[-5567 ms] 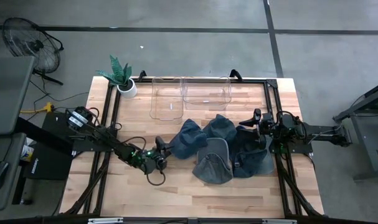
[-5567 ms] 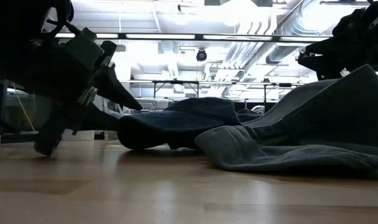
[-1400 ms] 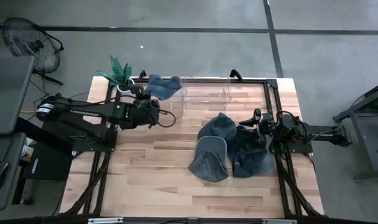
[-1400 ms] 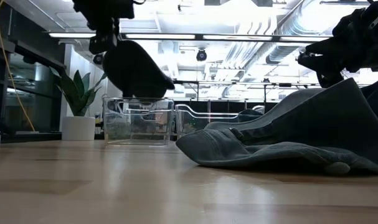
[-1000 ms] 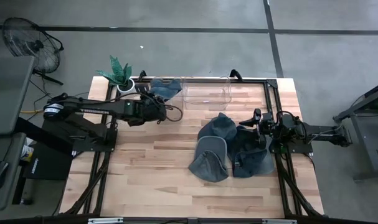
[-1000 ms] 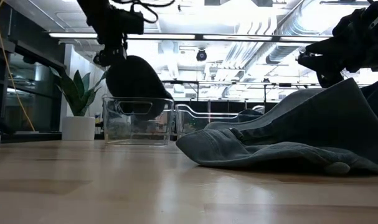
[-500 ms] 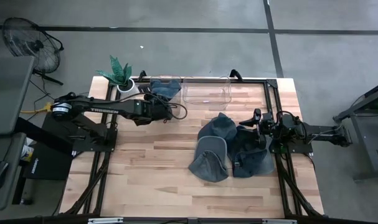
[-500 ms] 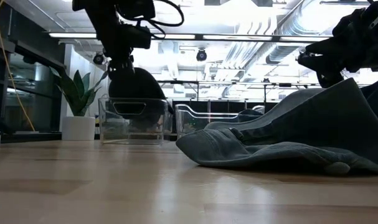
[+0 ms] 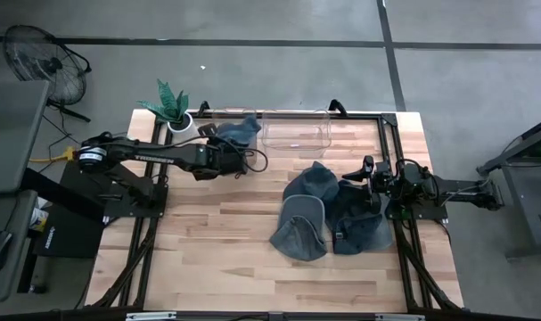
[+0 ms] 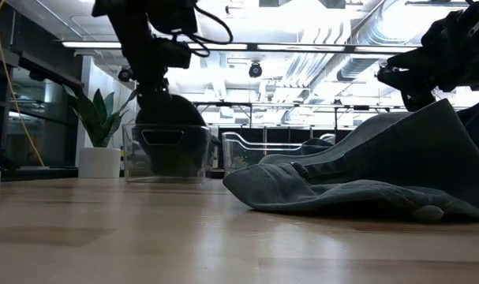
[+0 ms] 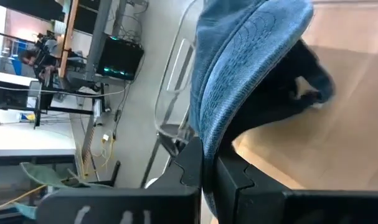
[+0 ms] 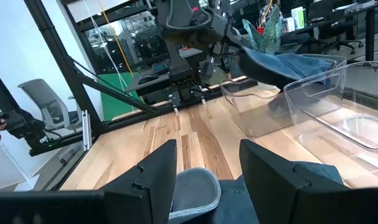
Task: Pick & Place hat
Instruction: Put the left blue cap into the left transparent bin
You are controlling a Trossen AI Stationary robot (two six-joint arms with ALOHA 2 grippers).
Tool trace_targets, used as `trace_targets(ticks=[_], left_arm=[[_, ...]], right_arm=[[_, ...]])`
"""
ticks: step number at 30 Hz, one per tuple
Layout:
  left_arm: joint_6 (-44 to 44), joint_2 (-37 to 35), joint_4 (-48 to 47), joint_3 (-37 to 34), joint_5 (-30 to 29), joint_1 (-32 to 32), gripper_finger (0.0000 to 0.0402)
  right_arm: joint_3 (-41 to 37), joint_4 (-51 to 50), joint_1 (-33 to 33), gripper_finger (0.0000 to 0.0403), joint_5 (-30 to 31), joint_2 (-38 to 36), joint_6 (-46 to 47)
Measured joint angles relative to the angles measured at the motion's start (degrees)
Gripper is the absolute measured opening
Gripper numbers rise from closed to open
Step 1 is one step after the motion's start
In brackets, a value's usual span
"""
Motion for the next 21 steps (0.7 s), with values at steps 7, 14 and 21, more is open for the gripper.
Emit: trace_targets(ticks=[7, 14, 21], left_arm=[[-3.42, 1.55, -0.07, -0.04, 1.48, 0.0, 0.0006], [-7.79, 2.1, 0.42, 0.0, 3.08, 0.0, 0.0006], [-14.12, 2.15, 0.34, 0.0, 3.3, 0.0, 0.0006]], right_arm=[[0.01, -0.02, -0.01, 0.017, 0.0, 0.0, 0.0], [0.01, -0.02, -0.02, 0.017, 0.01, 0.0, 0.0], [0.01, -0.02, -0.02, 0.017, 0.0, 0.0, -0.02]])
